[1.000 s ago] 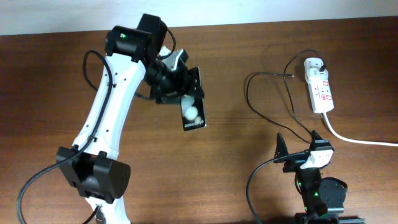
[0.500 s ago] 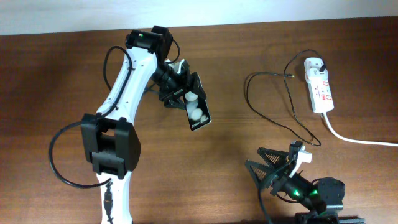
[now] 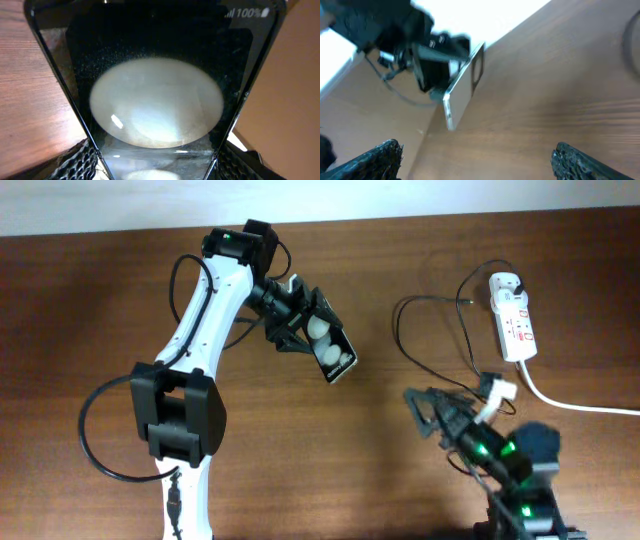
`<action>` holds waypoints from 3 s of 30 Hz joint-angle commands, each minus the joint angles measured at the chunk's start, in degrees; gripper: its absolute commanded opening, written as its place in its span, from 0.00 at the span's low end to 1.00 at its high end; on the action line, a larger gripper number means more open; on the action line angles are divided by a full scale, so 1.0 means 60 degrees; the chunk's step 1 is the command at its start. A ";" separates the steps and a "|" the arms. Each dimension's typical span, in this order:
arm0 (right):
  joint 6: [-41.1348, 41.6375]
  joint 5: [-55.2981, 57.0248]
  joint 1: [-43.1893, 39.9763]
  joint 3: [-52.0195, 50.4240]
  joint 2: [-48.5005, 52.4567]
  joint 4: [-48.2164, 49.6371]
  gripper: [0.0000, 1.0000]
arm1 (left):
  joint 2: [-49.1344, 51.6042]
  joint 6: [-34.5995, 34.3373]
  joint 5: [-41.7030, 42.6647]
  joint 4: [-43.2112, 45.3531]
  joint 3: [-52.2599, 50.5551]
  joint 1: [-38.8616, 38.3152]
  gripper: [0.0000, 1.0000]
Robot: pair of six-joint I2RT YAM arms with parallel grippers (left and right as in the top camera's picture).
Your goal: Plug charger to phone and switch on socket
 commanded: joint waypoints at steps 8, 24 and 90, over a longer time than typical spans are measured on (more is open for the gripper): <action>-0.0492 0.4980 0.4732 0.3413 0.5504 0.0998 0.99 | -0.0055 -0.0554 0.0353 0.0098 0.0058 -0.0011 0.52; 0.1730 0.5788 0.5100 0.3413 0.7592 0.3388 0.35 | -0.0055 -0.0546 0.0098 0.0102 0.0058 -0.0393 0.53; 0.9941 0.1679 0.6466 0.3406 0.7570 0.3741 0.04 | -0.9770 -0.8761 -0.1166 1.1318 -1.3424 0.1756 0.01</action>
